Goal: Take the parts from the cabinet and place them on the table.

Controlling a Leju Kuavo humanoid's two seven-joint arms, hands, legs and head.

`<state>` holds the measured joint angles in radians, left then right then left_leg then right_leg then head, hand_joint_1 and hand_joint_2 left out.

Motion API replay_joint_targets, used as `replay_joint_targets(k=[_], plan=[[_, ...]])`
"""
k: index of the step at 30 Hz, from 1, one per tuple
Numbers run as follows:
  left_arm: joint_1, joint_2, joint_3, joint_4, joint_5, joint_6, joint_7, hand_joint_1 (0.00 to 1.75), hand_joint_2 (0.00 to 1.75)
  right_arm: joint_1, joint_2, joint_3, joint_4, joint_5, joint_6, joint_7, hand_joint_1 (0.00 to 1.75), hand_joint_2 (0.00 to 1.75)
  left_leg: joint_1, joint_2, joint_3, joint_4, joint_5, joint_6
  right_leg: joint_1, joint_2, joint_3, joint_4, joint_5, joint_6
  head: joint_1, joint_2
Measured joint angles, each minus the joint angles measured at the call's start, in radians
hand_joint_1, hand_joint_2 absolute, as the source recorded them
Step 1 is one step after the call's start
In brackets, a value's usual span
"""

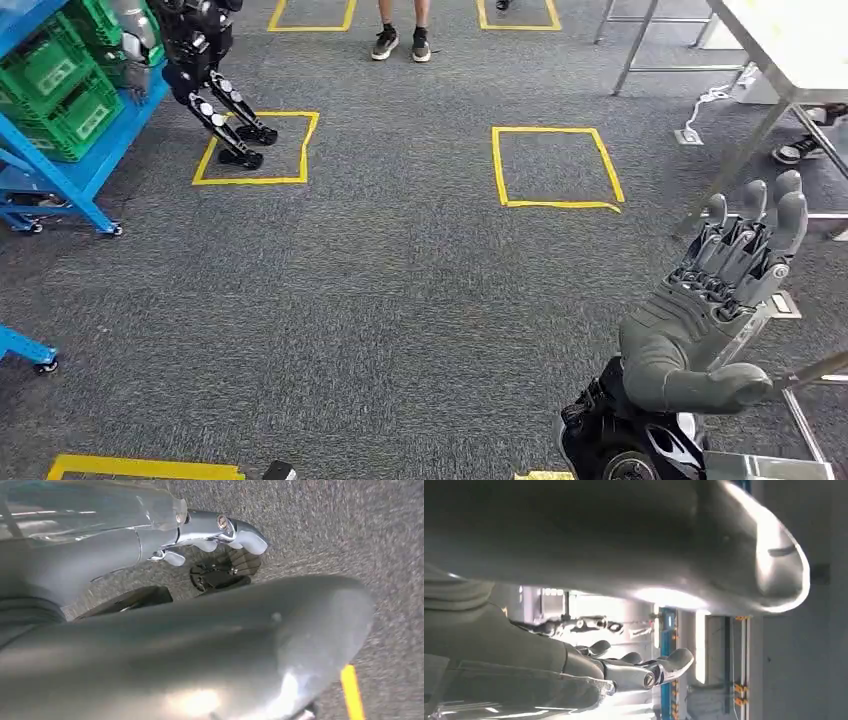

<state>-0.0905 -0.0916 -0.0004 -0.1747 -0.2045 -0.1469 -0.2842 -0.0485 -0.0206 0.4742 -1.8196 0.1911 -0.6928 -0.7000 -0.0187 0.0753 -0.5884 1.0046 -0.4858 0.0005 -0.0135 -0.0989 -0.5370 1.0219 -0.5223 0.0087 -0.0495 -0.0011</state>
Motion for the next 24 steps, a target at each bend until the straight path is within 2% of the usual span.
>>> replay_joint_targets(k=[1, 2, 3, 4, 5, 6, 7, 8, 9, 10, 11, 12, 13, 14, 15, 16, 17, 18, 21, 22, 23, 24], plan=[[0.001, 0.000, 0.000, 0.000, 0.000, 0.000, 0.000, 0.00, 0.00, 0.000, 0.000, 0.000, 0.000, -0.002, 0.000, 0.000, 0.00, 0.00, 0.000, -0.004, -0.001, 0.000, -0.001, 0.001, -0.001, -0.006, 0.001, 0.000, -0.001, 0.002, 0.001, 0.000], [0.009, 0.003, 0.001, 0.000, 0.006, 0.002, 0.002, 0.00, 0.00, -0.001, 0.001, 0.000, 0.000, -0.002, 0.000, 0.000, 0.00, 0.00, 0.011, -0.040, 0.014, -0.018, 0.011, 0.020, -0.007, -0.023, 0.011, -0.006, -0.010, 0.019, 0.000, 0.000], [0.006, 0.002, 0.003, 0.000, 0.006, 0.003, 0.002, 0.00, 0.00, 0.002, -0.001, 0.000, 0.000, 0.004, 0.000, 0.000, 0.00, 0.00, 0.013, -0.065, 0.017, -0.020, 0.014, 0.029, -0.007, 0.072, -0.028, 0.099, -0.072, 0.022, 0.008, 0.000], [0.009, -0.002, 0.005, 0.000, 0.006, 0.001, 0.002, 0.00, 0.00, 0.008, -0.008, 0.001, 0.002, 0.004, 0.000, 0.000, 0.00, 0.00, 0.013, -0.120, 0.018, -0.019, 0.014, 0.030, -0.007, 0.096, -0.150, 0.315, -0.131, 0.027, 0.015, 0.000], [0.008, -0.002, 0.010, 0.000, 0.006, 0.001, 0.002, 0.00, 0.00, 0.009, -0.010, 0.001, 0.003, 0.004, 0.000, 0.000, 0.00, 0.00, 0.018, -0.192, 0.010, 0.006, 0.000, 0.006, -0.022, 0.183, -0.024, 0.005, 0.013, 0.031, 0.017, 0.000], [0.015, -0.002, 0.010, 0.001, 0.006, 0.000, 0.002, 0.00, 0.00, 0.005, -0.010, 0.000, 0.004, 0.006, 0.000, 0.000, 0.00, 0.00, 0.028, -0.226, -0.001, -0.005, 0.011, -0.014, -0.013, 0.148, -0.023, 0.008, 0.020, 0.006, 0.016, 0.000], [0.017, -0.002, 0.010, 0.001, 0.006, 0.000, 0.002, 0.00, 0.00, 0.003, -0.010, 0.000, 0.003, 0.006, 0.000, 0.000, 0.00, 0.00, 0.028, -0.194, -0.002, 0.003, 0.005, -0.016, -0.019, 0.132, -0.021, 0.003, 0.023, -0.002, 0.017, 0.000], [0.016, -0.004, 0.010, 0.001, 0.006, 0.000, 0.002, 0.00, 0.00, 0.003, -0.009, 0.001, 0.004, 0.006, 0.000, 0.000, 0.00, 0.00, 0.019, -0.130, -0.021, 0.029, -0.013, -0.018, -0.017, 0.123, -0.019, 0.003, 0.022, -0.006, 0.008, 0.000], [0.012, -0.004, 0.010, 0.001, 0.006, 0.000, 0.002, 0.00, 0.00, 0.001, -0.008, 0.001, 0.003, 0.006, 0.000, 0.000, 0.00, 0.00, 0.021, -0.095, -0.050, 0.091, -0.047, -0.021, -0.013, 0.109, -0.019, 0.003, 0.020, -0.012, 0.004, 0.000], [0.009, -0.005, 0.010, 0.001, 0.005, 0.000, 0.002, 0.00, 0.00, 0.002, -0.008, 0.001, 0.004, 0.005, 0.000, 0.000, 0.00, 0.00, 0.023, -0.082, -0.087, 0.167, -0.081, -0.021, -0.011, 0.096, -0.019, 0.003, 0.020, -0.014, 0.003, 0.000], [0.008, -0.006, 0.010, 0.001, 0.005, 0.000, 0.002, 0.00, 0.00, 0.002, -0.009, 0.000, 0.006, 0.005, 0.000, 0.000, 0.00, 0.00, 0.023, -0.080, -0.127, 0.246, -0.111, -0.022, -0.009, 0.080, -0.020, 0.003, 0.018, -0.016, 0.003, 0.000], [0.008, -0.008, 0.010, 0.001, 0.005, 0.000, 0.003, 0.00, 0.00, 0.002, -0.009, 0.000, 0.008, 0.004, 0.000, 0.000, 0.00, 0.00, 0.023, -0.080, -0.155, 0.302, -0.124, -0.022, -0.009, 0.065, -0.021, 0.003, 0.018, -0.017, 0.002, 0.000], [0.010, -0.008, 0.011, 0.001, 0.004, 0.000, 0.003, 0.00, 0.00, 0.001, -0.009, 0.000, 0.010, 0.004, 0.000, 0.000, 0.00, 0.00, 0.023, -0.080, -0.159, 0.306, -0.114, -0.022, -0.008, 0.054, -0.020, 0.003, 0.017, -0.016, 0.003, 0.000], [0.011, -0.008, 0.011, 0.001, 0.004, 0.000, 0.003, 0.00, 0.00, 0.001, -0.009, 0.000, 0.010, 0.004, 0.000, 0.000, 0.00, 0.00, 0.023, -0.079, -0.139, 0.264, -0.084, -0.020, -0.008, 0.041, -0.020, 0.003, 0.015, -0.017, 0.002, 0.000], [0.012, -0.008, 0.012, 0.001, 0.004, 0.000, 0.003, 0.00, 0.00, 0.000, -0.009, 0.001, 0.010, 0.004, 0.000, 0.000, 0.00, 0.00, 0.023, -0.072, -0.097, 0.185, -0.044, -0.018, -0.008, 0.031, -0.018, 0.003, 0.014, -0.016, 0.003, 0.000], [0.011, -0.008, 0.014, 0.001, 0.004, 0.000, 0.002, 0.00, 0.00, -0.002, -0.009, 0.001, 0.010, 0.004, 0.000, 0.000, 0.00, 0.00, 0.021, -0.054, -0.042, 0.085, -0.003, -0.015, -0.008, 0.020, -0.015, 0.003, 0.012, -0.013, 0.002, 0.000], [0.008, -0.008, 0.016, 0.001, 0.004, 0.000, 0.001, 0.00, 0.00, -0.005, -0.009, 0.001, 0.010, 0.004, 0.000, 0.000, 0.00, 0.00, 0.014, 0.003, 0.002, 0.005, 0.001, -0.012, -0.007, 0.012, -0.009, 0.003, 0.009, -0.009, 0.003, 0.000], [0.005, -0.008, 0.016, 0.000, 0.003, 0.000, 0.001, 0.00, 0.00, -0.006, -0.010, 0.000, 0.010, 0.004, 0.000, 0.000, 0.00, 0.00, 0.006, 0.005, 0.005, 0.000, -0.003, -0.007, 0.002, 0.003, -0.009, 0.004, 0.006, -0.003, 0.004, 0.000], [0.004, -0.008, 0.017, 0.000, 0.000, 0.000, -0.001, 0.00, 0.00, -0.009, -0.012, 0.002, 0.010, 0.004, 0.000, 0.000, 0.00, 0.00, -0.001, -0.032, -0.001, 0.000, -0.004, 0.007, -0.005, -0.024, 0.005, -0.006, 0.004, 0.014, 0.004, 0.000], [0.005, -0.008, 0.018, 0.000, -0.002, 0.000, 0.000, 0.00, 0.00, -0.012, -0.011, 0.002, 0.009, 0.005, 0.000, 0.000, 0.00, 0.00, 0.006, -0.047, 0.020, -0.010, 0.003, 0.016, -0.005, -0.031, 0.010, -0.006, -0.002, 0.022, 0.003, 0.000], [0.006, -0.009, 0.018, 0.000, -0.003, 0.000, 0.002, 0.00, 0.00, -0.015, -0.013, 0.002, 0.009, 0.007, 0.000, 0.000, 0.00, 0.00, 0.012, -0.055, 0.021, -0.015, 0.007, 0.021, -0.009, 0.016, 0.006, 0.014, -0.017, 0.027, 0.009, 0.000], [0.004, -0.009, 0.019, 0.000, -0.003, 0.000, 0.002, 0.00, 0.00, -0.015, -0.015, 0.001, 0.009, 0.009, 0.000, -0.001, 0.00, 0.00, 0.015, -0.066, 0.021, -0.015, 0.009, 0.027, -0.009, 0.057, -0.017, 0.066, -0.049, 0.027, 0.011, 0.000]])
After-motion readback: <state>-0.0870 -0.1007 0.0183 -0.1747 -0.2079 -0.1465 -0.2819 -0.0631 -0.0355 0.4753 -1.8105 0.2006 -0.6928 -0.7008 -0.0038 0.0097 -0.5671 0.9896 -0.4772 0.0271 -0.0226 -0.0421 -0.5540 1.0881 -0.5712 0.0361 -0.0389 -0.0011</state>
